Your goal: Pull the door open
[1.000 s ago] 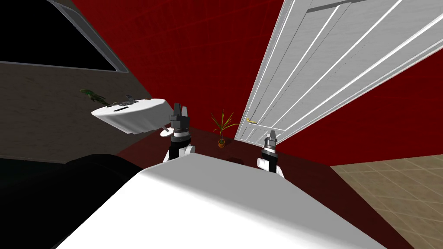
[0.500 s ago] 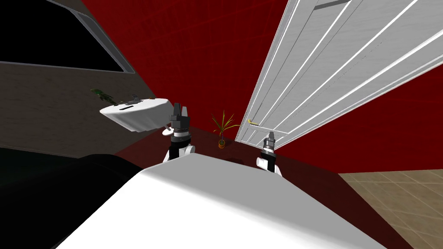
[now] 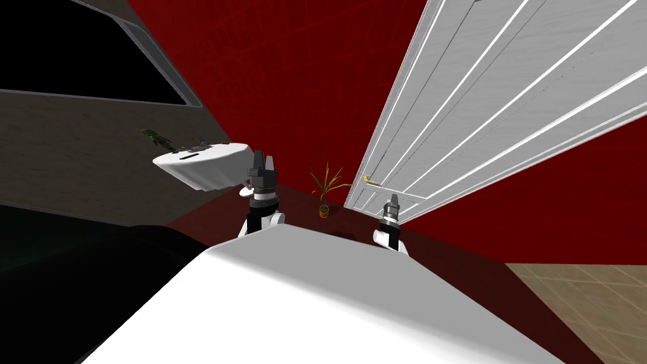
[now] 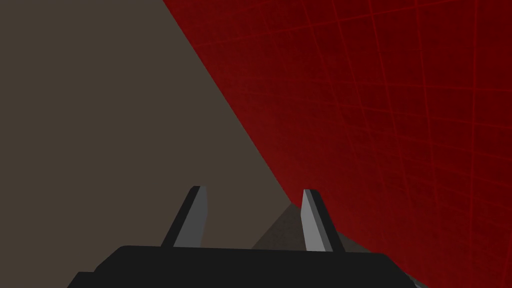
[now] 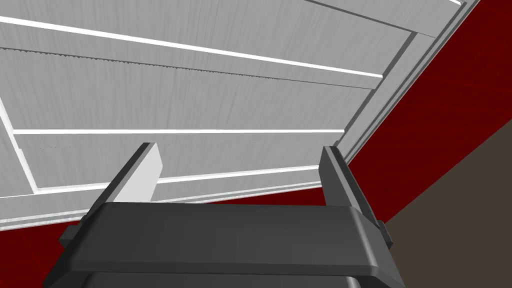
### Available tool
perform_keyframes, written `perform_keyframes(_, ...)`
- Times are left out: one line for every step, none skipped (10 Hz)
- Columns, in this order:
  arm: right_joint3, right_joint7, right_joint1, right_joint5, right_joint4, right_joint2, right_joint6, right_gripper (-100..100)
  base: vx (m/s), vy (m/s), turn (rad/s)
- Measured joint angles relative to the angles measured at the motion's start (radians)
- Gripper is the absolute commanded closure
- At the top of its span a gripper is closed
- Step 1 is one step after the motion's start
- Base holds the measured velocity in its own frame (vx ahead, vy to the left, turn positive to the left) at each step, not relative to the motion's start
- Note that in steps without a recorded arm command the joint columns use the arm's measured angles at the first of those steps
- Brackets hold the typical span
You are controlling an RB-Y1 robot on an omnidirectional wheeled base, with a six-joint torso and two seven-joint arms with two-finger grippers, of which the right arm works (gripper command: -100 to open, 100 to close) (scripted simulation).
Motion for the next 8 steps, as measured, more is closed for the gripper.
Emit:
perform_keyframes(-0.008,0.000,-0.015,-0.002,0.037,0.002,-0.010,-100,0.084,-0.065,0.117)
perform_keyframes(-0.017,0.001,-0.032,-0.004,0.067,0.005,-0.014,-100,0.060,-0.051,0.032)
perform_keyframes(-0.023,0.000,-0.043,-0.006,0.093,0.002,-0.015,-100,0.052,-0.047,0.072)
perform_keyframes(-0.029,-0.003,-0.052,-0.008,0.127,0.001,-0.022,-100,0.060,-0.066,0.132)
perform_keyframes(-0.037,-0.004,-0.063,-0.010,0.154,0.004,-0.026,-100,0.047,-0.048,0.039)
perform_keyframes(-0.041,-0.004,-0.073,-0.011,0.176,0.004,-0.030,-100,0.051,-0.033,0.059)
perform_keyframes(-0.048,0.000,-0.088,-0.012,0.205,0.009,-0.032,-100,0.065,-0.052,0.108)
perform_keyframes(-0.056,-0.002,-0.100,-0.014,0.231,0.009,-0.035,-100,0.044,-0.044,0.049)
